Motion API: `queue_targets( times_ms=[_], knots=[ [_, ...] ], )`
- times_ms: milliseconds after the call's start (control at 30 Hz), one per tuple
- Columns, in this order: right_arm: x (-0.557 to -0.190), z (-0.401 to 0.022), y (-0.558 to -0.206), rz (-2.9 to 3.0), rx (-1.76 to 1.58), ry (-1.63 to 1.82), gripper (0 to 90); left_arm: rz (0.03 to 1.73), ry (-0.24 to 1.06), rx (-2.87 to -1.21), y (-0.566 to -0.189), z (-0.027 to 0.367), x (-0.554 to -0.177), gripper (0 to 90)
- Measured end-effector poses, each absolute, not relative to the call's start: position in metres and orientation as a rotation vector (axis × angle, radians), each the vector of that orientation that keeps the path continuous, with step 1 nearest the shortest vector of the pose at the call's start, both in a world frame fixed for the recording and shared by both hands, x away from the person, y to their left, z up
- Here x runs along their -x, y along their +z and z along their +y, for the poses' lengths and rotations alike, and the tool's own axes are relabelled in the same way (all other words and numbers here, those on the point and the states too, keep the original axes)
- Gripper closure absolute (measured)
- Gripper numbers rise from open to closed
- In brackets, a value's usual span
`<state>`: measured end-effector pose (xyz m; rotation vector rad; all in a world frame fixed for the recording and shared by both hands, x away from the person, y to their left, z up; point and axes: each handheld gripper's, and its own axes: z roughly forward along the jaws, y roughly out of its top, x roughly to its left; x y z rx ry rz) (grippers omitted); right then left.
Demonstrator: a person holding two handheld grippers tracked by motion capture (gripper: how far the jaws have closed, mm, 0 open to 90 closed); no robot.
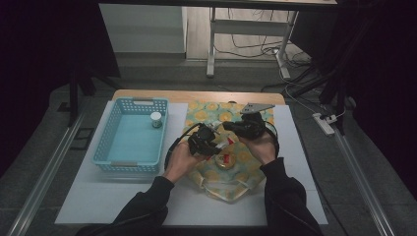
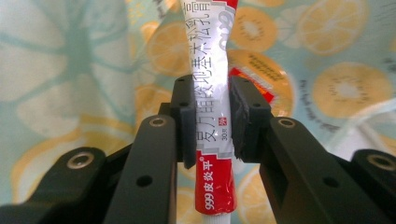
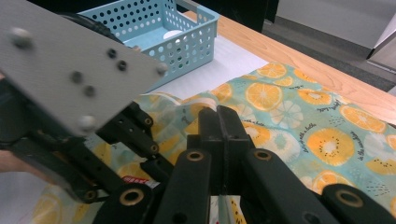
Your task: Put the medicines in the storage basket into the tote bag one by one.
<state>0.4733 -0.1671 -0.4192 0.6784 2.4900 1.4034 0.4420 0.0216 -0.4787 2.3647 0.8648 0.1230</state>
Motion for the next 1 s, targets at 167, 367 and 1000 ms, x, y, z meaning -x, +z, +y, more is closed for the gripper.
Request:
queue_targets(
  times_ms=[167,367,1000],
  knots=[
    [-0.473,-0.165,-0.421,2.496,-0.673,1.391,90.0,0.907,0.123,-2.368,-0.487,0.023,-0.449,72.6],
    [-0.473,-0.165,-0.422,2.498,-0.672,1.385,90.0,0.92,0.106,-2.368,-0.495,0.025,-0.452,71.7],
    [-0.475,-0.167,-0.424,2.493,-0.682,1.383,90.0,0.784,0.04,-2.256,-0.465,0.04,-0.431,41.1]
  ],
)
